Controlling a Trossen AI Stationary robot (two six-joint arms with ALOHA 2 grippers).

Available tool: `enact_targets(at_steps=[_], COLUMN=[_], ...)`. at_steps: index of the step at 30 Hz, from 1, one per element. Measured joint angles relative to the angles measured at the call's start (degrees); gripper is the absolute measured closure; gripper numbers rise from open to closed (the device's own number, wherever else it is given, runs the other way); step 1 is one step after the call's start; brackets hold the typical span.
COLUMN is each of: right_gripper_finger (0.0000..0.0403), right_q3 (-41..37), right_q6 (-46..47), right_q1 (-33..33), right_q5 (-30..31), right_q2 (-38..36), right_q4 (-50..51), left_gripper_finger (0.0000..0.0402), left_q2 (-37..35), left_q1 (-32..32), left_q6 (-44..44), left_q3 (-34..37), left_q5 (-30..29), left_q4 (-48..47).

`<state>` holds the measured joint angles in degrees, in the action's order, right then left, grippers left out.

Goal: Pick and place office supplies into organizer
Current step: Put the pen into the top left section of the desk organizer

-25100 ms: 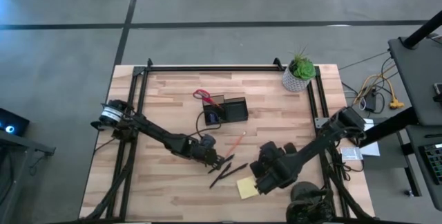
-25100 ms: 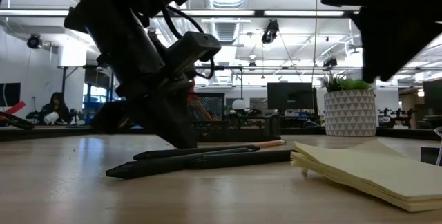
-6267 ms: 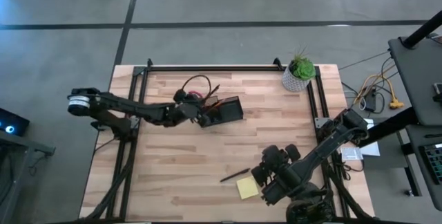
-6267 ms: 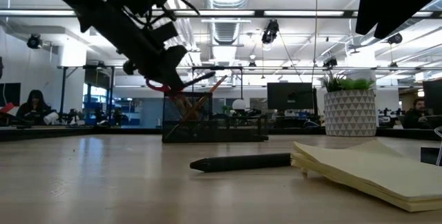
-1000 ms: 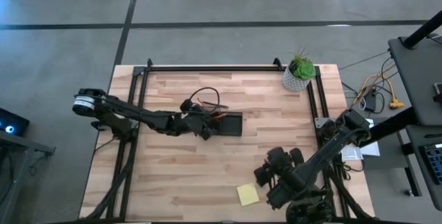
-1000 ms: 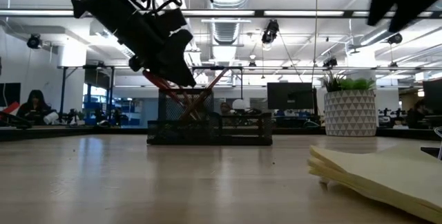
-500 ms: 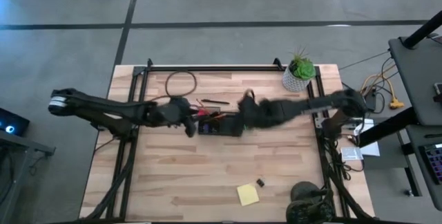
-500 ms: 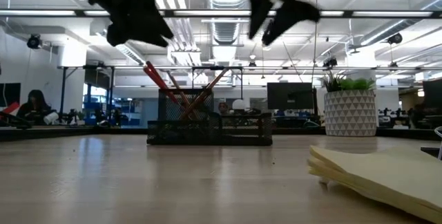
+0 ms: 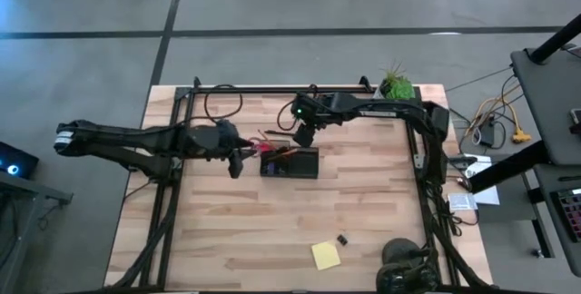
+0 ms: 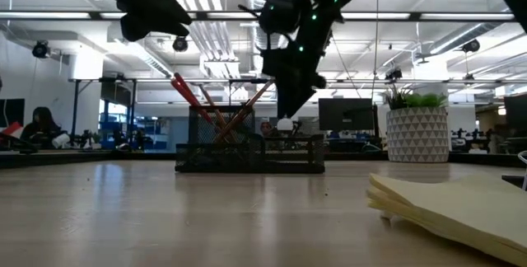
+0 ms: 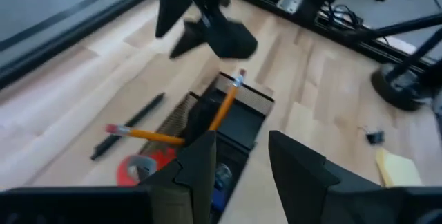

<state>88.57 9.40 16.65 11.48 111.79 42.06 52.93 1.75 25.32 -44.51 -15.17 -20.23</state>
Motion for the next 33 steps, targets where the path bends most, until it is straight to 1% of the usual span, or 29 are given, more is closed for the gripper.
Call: enact_targets(at_steps=[5, 7, 9, 13, 16, 20, 24, 26, 28, 33], right_gripper_finger=[0.0223, 0.0223, 0.0225, 0.0231, 0.0234, 0.0234, 0.0234, 0.0233, 0.0232, 0.0233], right_q3=[2.2, 2.73, 2.89, 2.89, 2.87, 2.89, 2.91, 3.24, 4.53, 7.26], right_q6=[-13.36, -16.64, -18.44, -20.12, -21.38, -21.68, -23.04, -22.28, -19.29, -11.38], right_q1=[0.8, 1.56, 2.68, 4.91, 6.46, 8.04, 8.61, 8.93, 9.39, 9.44], right_q5=[-0.49, -3.37, -7.72, -12.42, -16.97, -22.16, -23.79, -26.36, -28.51, -28.49], right_q2=[4.12, 5.42, 6.59, 9.04, 10.07, 11.31, 12.15, 12.06, 12.07, 12.15], right_q4=[-0.88, -1.45, -2.88, -4.65, -6.93, -8.73, -10.01, -12.04, -9.99, -0.31], left_gripper_finger=[0.0283, 0.0283, 0.0283, 0.0283, 0.0283, 0.0283, 0.0283, 0.0283, 0.0283, 0.0283], left_q2=[-0.13, -0.33, -0.68, -0.7, -0.5, -0.38, -0.15, 0.3, 0.82, 1.91], left_q1=[-5.73, -8.46, -11.22, -15.9, -18.96, -22.0, -24.62, -25.96, -27.1, -28.61], left_q6=[-0.25, 0.03, 1.69, 2.29, 2.42, 2.58, 2.54, 2.56, 2.64, 2.84], left_q3=[0.0, 0.0, 0.0, 0.0, 0.0, 0.0, 0.02, 0.02, 0.03, 0.04], left_q5=[0.12, 0.13, 0.21, 0.34, 1.78, 2.94, 4.35, 6.04, 8.09, 11.66], left_q4=[0.11, 0.15, -0.08, 0.07, 0.24, 0.4, 0.34, 0.88, 0.66, 1.63])
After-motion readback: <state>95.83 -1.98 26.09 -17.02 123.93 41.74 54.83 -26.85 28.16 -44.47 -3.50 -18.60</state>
